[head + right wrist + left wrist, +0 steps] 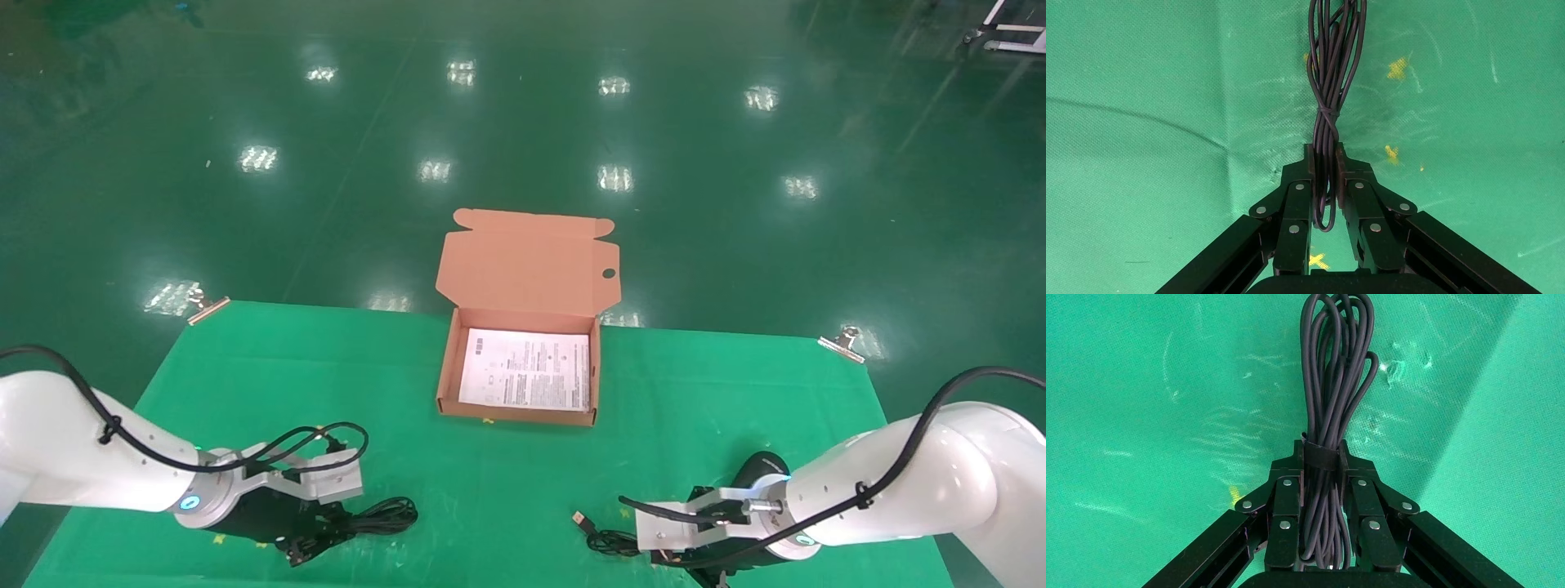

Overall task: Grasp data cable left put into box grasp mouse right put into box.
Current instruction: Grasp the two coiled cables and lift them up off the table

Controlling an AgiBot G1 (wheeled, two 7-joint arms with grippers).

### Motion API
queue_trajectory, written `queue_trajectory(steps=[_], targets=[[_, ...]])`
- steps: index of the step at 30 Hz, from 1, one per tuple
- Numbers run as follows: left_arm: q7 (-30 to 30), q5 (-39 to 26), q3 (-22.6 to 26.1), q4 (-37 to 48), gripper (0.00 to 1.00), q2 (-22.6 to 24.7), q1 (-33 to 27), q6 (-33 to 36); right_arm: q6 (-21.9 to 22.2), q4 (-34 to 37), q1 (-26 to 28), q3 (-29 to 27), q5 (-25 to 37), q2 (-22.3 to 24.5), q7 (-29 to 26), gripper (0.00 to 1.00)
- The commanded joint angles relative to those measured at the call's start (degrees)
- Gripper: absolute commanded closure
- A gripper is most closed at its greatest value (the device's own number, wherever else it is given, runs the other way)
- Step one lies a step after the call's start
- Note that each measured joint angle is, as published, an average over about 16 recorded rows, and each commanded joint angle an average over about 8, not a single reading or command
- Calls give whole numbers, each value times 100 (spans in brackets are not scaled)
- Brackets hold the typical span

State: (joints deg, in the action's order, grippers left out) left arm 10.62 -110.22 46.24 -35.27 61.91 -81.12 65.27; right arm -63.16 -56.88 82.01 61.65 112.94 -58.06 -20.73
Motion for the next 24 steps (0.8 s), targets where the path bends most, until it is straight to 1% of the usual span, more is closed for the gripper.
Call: queue_trajectory(steps=[1, 4, 8, 12, 17, 24], targets=[[-12, 0, 2, 6, 100, -7, -11, 9, -4, 32, 11, -17, -32, 8, -10, 100], [-30, -41, -34, -398, 100, -213, -74, -40, -21, -249, 268, -159, 45, 253, -324, 100], [60, -166, -112, -1140, 100, -520, -142, -254, -10, -822, 639, -347, 290, 591, -818, 100], [316, -391, -210, -1874, 100, -741, -193, -604, 54, -1306, 964, -510, 528, 722, -1197, 100], [653, -772, -318, -2646, 100, -849, -247, -1081, 257, -1523, 1322, -683, 636, 521, -1369, 100], [959, -1415, -378, -3301, 100, -725, -257, -1685, 731, -1191, 1759, -875, 482, -90, -1123, 100]])
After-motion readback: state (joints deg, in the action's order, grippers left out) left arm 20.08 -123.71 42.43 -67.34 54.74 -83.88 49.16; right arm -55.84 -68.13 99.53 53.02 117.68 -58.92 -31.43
